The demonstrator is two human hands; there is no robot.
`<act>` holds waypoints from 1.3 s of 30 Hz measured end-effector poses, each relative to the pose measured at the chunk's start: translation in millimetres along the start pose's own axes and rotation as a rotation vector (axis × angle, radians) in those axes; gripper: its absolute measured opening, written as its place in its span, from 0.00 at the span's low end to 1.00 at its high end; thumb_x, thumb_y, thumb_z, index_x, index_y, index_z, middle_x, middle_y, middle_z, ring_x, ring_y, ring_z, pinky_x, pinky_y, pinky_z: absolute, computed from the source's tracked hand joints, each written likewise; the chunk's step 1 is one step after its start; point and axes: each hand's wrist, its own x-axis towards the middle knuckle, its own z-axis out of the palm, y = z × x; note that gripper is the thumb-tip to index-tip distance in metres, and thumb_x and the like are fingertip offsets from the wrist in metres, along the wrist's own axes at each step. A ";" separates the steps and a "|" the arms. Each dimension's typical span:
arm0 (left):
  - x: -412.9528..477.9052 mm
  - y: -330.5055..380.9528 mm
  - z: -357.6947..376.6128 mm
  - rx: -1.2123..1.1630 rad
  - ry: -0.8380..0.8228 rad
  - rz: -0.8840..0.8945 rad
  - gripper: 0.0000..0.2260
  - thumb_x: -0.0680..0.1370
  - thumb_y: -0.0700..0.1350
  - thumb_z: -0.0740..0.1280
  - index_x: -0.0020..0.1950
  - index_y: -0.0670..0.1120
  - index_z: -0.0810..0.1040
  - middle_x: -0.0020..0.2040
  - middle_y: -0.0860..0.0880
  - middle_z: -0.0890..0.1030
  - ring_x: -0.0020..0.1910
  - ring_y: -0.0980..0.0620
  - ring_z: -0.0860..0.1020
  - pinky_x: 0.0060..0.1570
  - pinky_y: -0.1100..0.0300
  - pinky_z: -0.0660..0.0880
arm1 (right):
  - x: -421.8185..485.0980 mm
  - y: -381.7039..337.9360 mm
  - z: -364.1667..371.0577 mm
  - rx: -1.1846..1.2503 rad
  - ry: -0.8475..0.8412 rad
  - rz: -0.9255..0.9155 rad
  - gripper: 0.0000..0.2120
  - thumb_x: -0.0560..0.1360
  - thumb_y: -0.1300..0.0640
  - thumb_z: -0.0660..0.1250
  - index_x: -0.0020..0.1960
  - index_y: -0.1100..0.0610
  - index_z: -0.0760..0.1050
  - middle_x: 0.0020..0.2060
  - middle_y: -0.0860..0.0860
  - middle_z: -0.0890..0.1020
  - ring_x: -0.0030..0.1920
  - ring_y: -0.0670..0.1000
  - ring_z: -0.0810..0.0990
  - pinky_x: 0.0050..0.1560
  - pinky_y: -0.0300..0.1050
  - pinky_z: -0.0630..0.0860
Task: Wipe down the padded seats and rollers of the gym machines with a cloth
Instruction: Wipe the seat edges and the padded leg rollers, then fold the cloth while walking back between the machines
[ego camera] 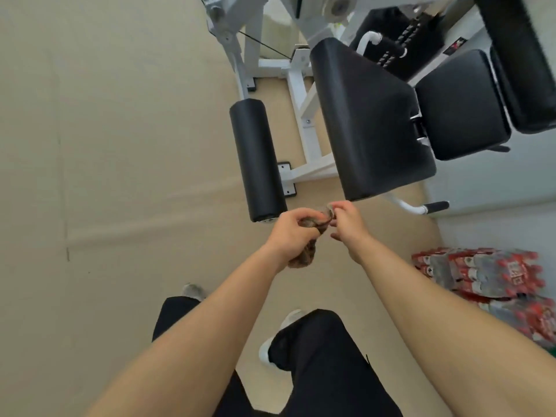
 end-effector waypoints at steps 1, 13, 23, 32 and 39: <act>-18.1 6.5 -16.5 -0.012 -0.006 -0.010 0.12 0.75 0.32 0.68 0.51 0.48 0.84 0.43 0.45 0.83 0.35 0.49 0.79 0.27 0.65 0.72 | -12.8 -12.9 6.5 -0.061 -0.098 -0.029 0.14 0.80 0.58 0.56 0.61 0.47 0.76 0.63 0.53 0.75 0.63 0.55 0.76 0.67 0.61 0.75; -182.1 81.7 -228.1 0.066 0.146 -0.014 0.12 0.75 0.31 0.68 0.40 0.48 0.78 0.45 0.35 0.80 0.41 0.41 0.78 0.41 0.44 0.79 | -151.6 -210.6 84.6 -0.455 -0.618 -0.410 0.04 0.76 0.54 0.65 0.43 0.53 0.75 0.40 0.51 0.79 0.45 0.52 0.79 0.49 0.51 0.78; -179.0 146.1 -317.6 0.180 0.326 0.210 0.06 0.75 0.42 0.74 0.50 0.49 0.82 0.45 0.50 0.76 0.47 0.50 0.78 0.46 0.72 0.72 | -180.6 -343.0 116.0 -0.175 -0.742 -0.606 0.06 0.79 0.62 0.67 0.51 0.55 0.82 0.37 0.45 0.83 0.40 0.43 0.82 0.43 0.34 0.78; -127.3 205.4 -425.6 1.094 0.592 0.325 0.13 0.74 0.59 0.72 0.40 0.50 0.80 0.63 0.54 0.77 0.66 0.49 0.70 0.62 0.53 0.67 | -86.1 -441.9 137.4 -0.595 -0.632 -0.699 0.11 0.78 0.47 0.70 0.41 0.53 0.76 0.35 0.48 0.80 0.36 0.47 0.79 0.37 0.41 0.75; -71.2 257.3 -498.6 0.815 0.609 0.121 0.05 0.77 0.48 0.70 0.52 0.52 0.81 0.47 0.51 0.83 0.49 0.48 0.80 0.49 0.54 0.76 | -16.6 -514.6 135.4 -0.252 -0.654 -0.593 0.04 0.77 0.65 0.70 0.51 0.60 0.81 0.41 0.54 0.82 0.41 0.46 0.82 0.45 0.38 0.78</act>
